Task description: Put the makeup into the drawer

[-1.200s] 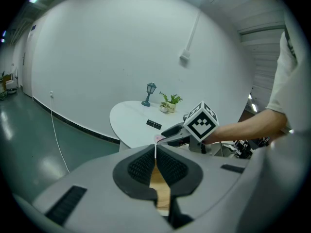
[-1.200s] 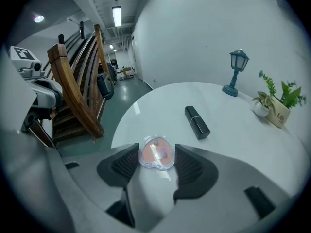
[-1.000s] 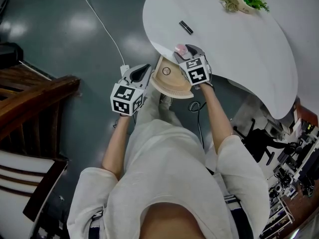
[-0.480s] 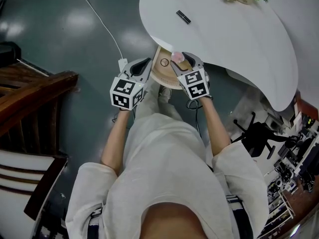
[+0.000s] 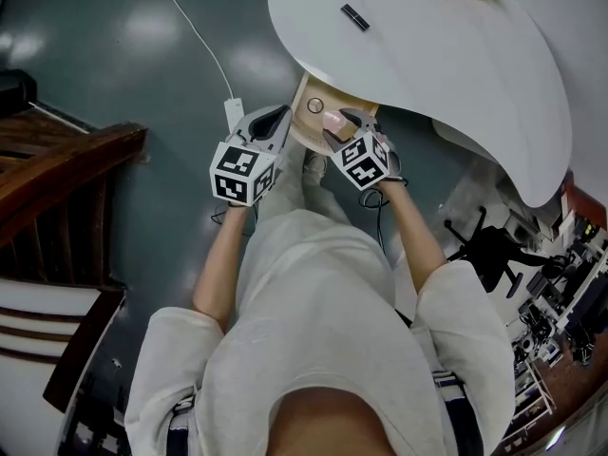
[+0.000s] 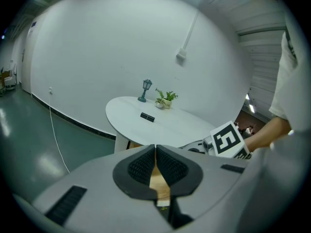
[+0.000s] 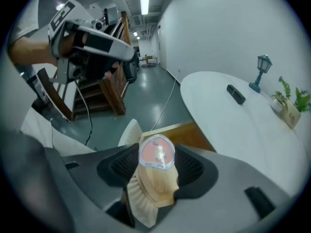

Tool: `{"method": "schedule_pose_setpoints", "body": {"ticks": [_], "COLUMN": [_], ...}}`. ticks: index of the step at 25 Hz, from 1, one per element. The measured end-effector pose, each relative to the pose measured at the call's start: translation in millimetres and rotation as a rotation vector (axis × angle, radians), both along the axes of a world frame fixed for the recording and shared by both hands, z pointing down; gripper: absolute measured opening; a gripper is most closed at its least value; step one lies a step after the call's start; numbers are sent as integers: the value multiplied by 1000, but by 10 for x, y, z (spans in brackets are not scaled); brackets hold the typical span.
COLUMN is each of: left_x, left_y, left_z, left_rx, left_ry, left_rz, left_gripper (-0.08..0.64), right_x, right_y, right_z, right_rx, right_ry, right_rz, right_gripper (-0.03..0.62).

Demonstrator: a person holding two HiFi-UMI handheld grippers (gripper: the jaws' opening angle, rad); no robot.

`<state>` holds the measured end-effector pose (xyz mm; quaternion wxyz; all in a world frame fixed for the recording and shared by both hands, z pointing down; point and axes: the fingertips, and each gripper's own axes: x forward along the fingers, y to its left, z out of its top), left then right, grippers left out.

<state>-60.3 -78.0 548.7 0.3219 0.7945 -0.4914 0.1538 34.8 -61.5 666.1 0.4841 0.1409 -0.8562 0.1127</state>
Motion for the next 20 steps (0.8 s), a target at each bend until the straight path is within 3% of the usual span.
{"method": "schedule_pose_setpoints", "body": {"ticks": [10, 16, 20], "left_x": [-167, -213, -247], "left_y": [6, -38, -53], "left_z": [141, 228, 280], "left_rx": [-27, -46, -60], "left_ry": [4, 15, 22], "left_rz": [-17, -19, -24], "left_gripper": [15, 15, 15], "right_x": [10, 78, 125], "right_y": [32, 54, 55], "right_z": [815, 1206, 1406], "right_rx": [-5, -53, -88], "right_ry": [267, 384, 433], "right_rz": [-357, -470, -487], "right_gripper": [229, 229, 229]}}
